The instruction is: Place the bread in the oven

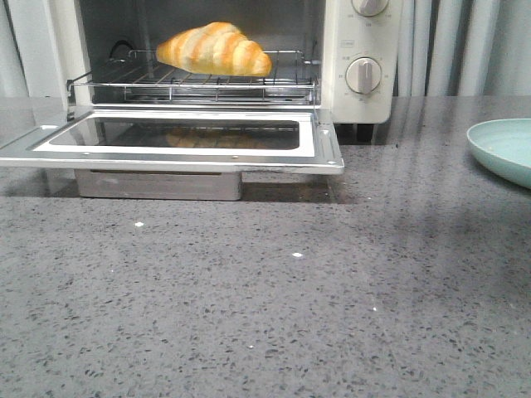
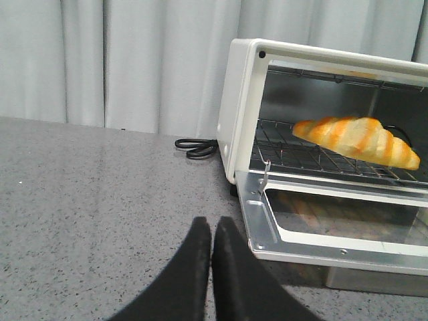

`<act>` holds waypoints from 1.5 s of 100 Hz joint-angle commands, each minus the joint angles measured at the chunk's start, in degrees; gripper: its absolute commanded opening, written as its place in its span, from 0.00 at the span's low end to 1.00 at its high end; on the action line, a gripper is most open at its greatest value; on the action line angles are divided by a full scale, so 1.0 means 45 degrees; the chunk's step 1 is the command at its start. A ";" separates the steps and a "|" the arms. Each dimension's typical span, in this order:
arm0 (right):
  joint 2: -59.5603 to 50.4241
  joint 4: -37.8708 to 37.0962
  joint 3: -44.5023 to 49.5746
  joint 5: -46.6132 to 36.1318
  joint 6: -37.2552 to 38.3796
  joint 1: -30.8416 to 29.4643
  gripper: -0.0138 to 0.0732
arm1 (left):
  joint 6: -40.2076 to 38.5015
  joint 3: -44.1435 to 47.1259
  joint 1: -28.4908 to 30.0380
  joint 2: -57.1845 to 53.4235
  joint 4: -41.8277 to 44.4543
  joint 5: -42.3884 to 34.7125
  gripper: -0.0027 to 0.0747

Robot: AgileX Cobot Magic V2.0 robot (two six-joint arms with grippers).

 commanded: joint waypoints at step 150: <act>-0.8246 -0.1416 0.5270 -0.0671 0.1824 -0.0362 0.08 | 0.0054 0.0919 -0.0008 -0.0308 0.0045 -0.2164 0.01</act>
